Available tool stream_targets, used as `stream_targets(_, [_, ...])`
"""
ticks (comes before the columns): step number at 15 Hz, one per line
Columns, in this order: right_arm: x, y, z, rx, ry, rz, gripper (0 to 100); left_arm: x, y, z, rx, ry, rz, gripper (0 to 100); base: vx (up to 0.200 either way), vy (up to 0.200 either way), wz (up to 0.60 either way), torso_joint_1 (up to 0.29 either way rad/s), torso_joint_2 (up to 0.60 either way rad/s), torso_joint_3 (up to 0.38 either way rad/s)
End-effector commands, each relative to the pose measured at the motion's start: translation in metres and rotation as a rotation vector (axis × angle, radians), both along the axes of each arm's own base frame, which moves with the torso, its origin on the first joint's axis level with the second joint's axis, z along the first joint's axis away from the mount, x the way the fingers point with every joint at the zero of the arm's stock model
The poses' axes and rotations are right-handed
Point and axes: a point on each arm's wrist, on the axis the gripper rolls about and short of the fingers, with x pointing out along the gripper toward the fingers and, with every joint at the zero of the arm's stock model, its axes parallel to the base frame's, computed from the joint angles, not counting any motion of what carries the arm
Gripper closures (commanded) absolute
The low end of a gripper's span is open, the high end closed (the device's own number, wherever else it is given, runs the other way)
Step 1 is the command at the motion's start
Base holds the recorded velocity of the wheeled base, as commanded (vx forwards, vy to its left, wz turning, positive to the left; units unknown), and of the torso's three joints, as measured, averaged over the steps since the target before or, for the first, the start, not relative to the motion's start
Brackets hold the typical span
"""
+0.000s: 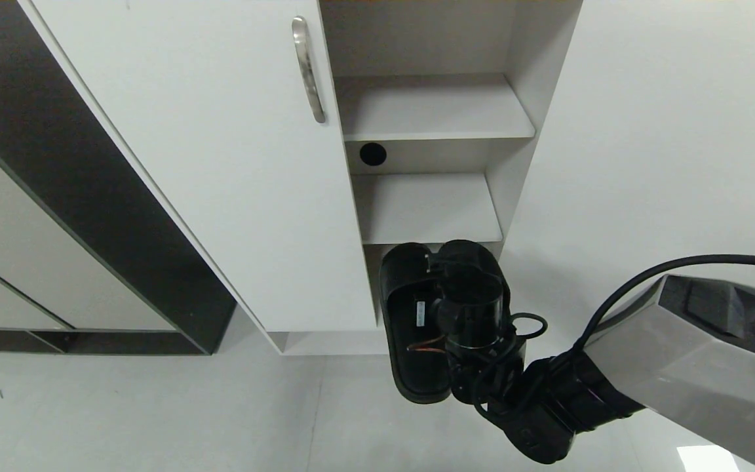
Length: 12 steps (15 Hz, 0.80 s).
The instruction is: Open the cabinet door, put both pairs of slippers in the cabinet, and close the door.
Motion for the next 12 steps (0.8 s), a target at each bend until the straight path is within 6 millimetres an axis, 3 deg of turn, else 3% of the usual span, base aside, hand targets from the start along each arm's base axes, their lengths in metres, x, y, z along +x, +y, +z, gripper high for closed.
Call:
stream_targets(1, [-0.0017, -0.0001, -0.0028, -0.017, 0.006, 0.000, 100, 0.0001, 0.0000, 0.0000, -0.001, 0.001, 0.000, 100, 0.000, 0.000, 0.00, 0.000, 0.00, 0.000])
stream_targets(12, [-0.0042, 0.0010, -0.0069, -0.043, 0.011, 0.007, 100, 0.0001, 0.0000, 0.0000, 0.001, 0.001, 0.000, 100, 0.000, 0.000, 0.00, 0.000, 0.00, 0.000])
